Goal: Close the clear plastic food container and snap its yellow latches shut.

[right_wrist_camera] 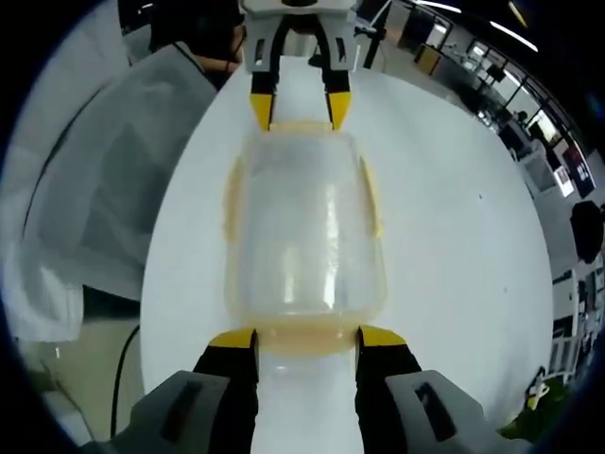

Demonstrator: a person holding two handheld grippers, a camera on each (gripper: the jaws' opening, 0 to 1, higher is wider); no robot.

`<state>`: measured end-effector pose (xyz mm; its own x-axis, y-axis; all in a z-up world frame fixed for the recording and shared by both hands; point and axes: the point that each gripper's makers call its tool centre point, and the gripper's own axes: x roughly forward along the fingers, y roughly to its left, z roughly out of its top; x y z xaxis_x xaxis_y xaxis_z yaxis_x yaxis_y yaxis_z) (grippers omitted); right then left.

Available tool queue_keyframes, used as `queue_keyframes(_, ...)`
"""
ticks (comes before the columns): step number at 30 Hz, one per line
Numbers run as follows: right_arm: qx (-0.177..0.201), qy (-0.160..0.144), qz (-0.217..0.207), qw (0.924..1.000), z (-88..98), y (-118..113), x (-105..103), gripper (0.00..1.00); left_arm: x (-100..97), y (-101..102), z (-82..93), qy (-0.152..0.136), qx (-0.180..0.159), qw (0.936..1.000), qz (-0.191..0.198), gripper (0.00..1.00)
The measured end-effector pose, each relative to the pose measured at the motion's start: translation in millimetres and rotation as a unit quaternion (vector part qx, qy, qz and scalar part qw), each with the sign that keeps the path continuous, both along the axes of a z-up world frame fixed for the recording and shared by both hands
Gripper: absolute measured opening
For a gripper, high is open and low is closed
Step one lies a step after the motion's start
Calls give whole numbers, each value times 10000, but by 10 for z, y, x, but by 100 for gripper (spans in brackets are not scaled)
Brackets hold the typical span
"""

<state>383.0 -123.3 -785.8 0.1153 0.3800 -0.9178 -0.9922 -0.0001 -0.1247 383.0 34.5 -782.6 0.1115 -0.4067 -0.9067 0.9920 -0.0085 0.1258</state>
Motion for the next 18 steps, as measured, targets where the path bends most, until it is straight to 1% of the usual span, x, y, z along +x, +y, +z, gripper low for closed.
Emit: queue_keyframes(18,2,51,-42,10000,-34,-244,4,38,12,-245,-18,17,-35,10000,-36,39)
